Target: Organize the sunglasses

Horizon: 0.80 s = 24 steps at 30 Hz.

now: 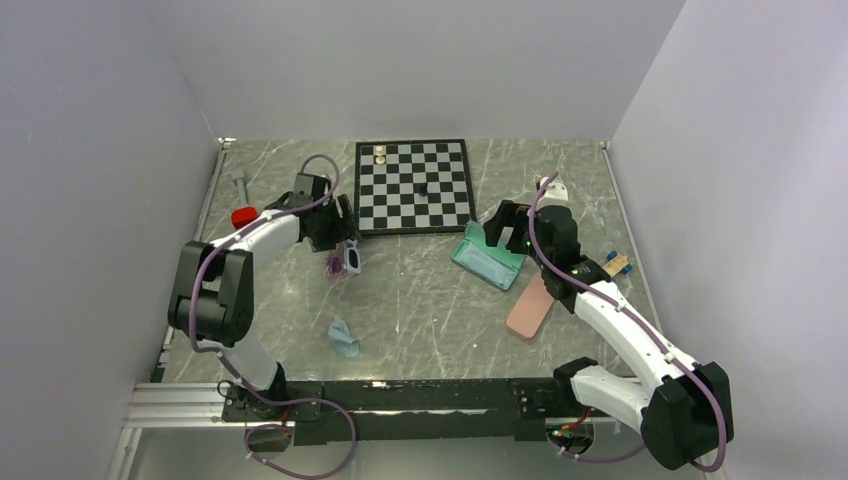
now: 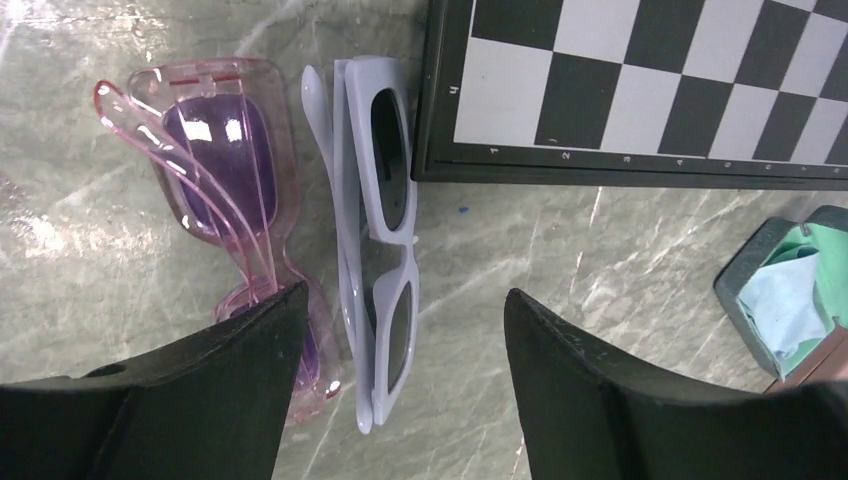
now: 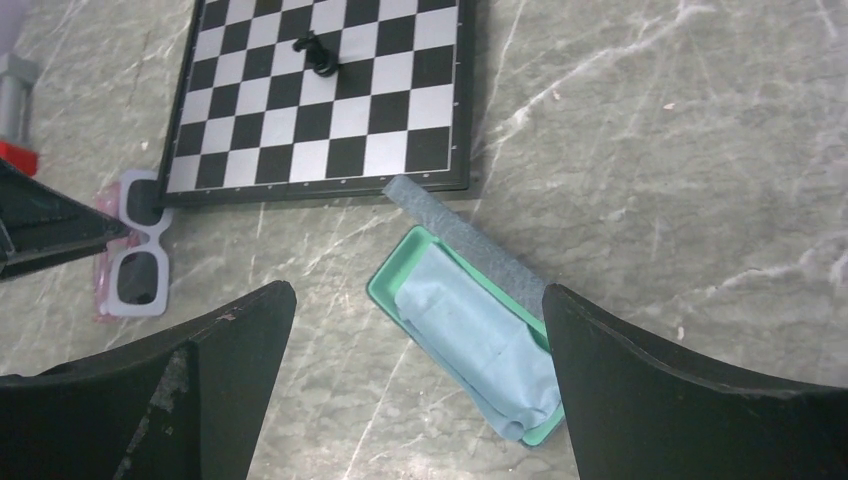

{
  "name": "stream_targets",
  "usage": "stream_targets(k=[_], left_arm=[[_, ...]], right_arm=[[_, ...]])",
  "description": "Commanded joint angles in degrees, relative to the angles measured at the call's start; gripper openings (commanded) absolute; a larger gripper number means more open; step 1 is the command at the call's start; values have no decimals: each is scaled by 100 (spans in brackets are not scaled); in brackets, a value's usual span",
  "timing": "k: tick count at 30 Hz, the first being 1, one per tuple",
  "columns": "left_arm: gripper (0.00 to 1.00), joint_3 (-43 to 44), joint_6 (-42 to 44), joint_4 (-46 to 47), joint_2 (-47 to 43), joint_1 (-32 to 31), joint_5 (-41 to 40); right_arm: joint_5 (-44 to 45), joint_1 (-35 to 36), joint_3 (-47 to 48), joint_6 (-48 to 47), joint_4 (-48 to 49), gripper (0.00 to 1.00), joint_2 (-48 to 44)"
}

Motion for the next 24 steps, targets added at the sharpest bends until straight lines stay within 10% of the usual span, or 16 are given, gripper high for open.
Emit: stream_targets(k=[1, 24], left_arm=[[72, 416, -110, 208, 274, -11, 153], [21, 668, -59, -81, 1057, -38, 335]], right_arm=[[451, -16, 230, -91, 8, 100, -100], [821, -25, 279, -199, -156, 100, 110]])
